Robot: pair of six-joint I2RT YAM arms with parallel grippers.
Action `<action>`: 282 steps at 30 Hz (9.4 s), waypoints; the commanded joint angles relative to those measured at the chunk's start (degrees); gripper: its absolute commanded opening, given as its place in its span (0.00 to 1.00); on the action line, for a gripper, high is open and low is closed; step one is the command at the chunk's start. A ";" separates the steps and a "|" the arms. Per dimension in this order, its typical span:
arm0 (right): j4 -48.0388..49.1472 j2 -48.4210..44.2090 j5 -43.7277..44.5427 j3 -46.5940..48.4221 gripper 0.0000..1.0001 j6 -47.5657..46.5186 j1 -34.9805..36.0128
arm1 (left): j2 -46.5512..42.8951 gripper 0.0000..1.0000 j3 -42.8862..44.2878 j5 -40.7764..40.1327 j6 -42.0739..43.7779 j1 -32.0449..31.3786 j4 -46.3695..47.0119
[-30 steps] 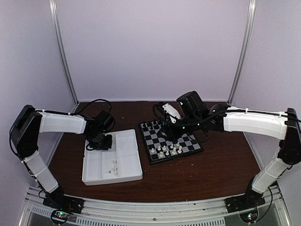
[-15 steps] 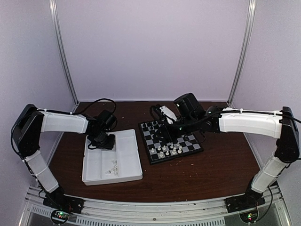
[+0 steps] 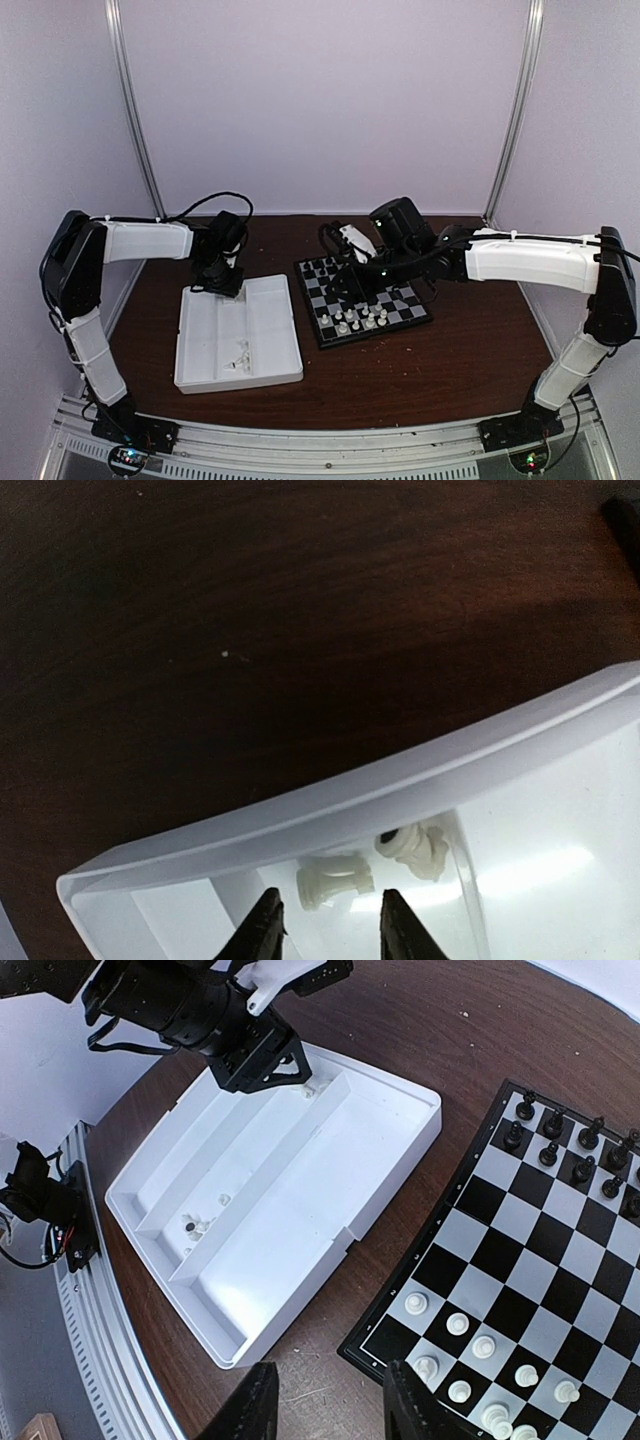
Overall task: Set up the chess pieces on the board
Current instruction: Pick up the chess piece from the storage box, then place the chess piece on the chessboard.
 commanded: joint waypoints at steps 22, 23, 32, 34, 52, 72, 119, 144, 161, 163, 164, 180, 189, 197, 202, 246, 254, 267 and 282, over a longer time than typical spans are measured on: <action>-0.43 -0.61 0.86 2.94 0.38 -0.08 -0.16 | 7.74 0.37 4.09 14.46 9.34 5.52 -6.36; -0.39 -0.46 0.74 3.03 0.38 -0.08 -0.17 | 7.77 0.37 3.99 14.23 9.40 5.52 -6.66; 0.09 0.28 0.51 3.22 0.38 0.13 -0.17 | 5.96 0.37 2.46 15.94 9.12 5.35 -7.96; 0.17 0.28 0.50 3.14 0.39 0.08 -0.16 | 5.27 0.36 1.68 16.88 9.47 5.22 -7.96; 0.45 0.28 0.20 2.81 0.38 0.44 -0.17 | 4.98 0.34 0.45 14.72 10.30 3.15 -9.80; 0.93 -0.33 -0.06 2.21 0.38 0.80 -0.16 | 4.44 0.16 0.21 13.62 9.32 1.85 -11.86; 13.10 17.33 -19.45 12.57 0.34 29.88 1.16 | -25.58 0.14 -21.89 34.40 15.02 -12.14 30.38; 15.40 19.33 -23.53 12.12 0.25 34.72 1.17 | -25.33 0.14 -22.08 32.69 15.86 -12.31 31.55; 14.34 19.70 -22.14 12.18 0.09 33.34 1.15 | -26.75 0.34 -24.67 32.90 14.34 -12.26 32.67; 14.11 19.71 -21.99 12.36 0.09 33.03 1.15 | -27.05 0.37 -25.40 33.63 14.21 -12.26 33.09; 13.83 19.71 -21.89 12.41 0.09 32.79 1.14 | -27.17 0.39 -25.69 33.91 14.21 -12.26 33.29; -10.49 16.72 -7.09 17.44 0.09 11.96 1.06 | -32.42 0.44 -27.95 27.71 13.85 -12.27 31.09; -19.36 14.20 1.37 16.70 0.09 4.47 1.31 | -38.47 0.47 -31.81 18.93 10.44 -12.23 33.55; -21.84 14.97 6.52 16.98 0.09 1.47 3.31 | -38.24 0.47 -31.28 16.01 9.61 -12.23 32.27; -22.32 16.04 9.22 17.19 0.09 0.34 4.50 | -37.31 0.47 -30.44 15.32 9.49 -12.22 31.39; -23.89 26.13 18.74 22.32 0.15 -3.77 7.03 | -34.42 0.46 -28.40 12.07 9.67 -12.23 28.85; -23.42 26.71 18.91 22.56 0.16 -3.92 7.05 | -34.37 0.46 -28.32 11.86 9.94 -12.23 28.33; -23.64 27.47 19.12 23.36 0.21 -4.12 7.00 | -34.67 0.46 -28.38 11.58 9.92 -12.19 27.52; -22.84 19.94 20.49 21.70 0.31 -3.66 6.70 | -34.46 0.46 -28.28 12.16 9.82 -12.23 27.62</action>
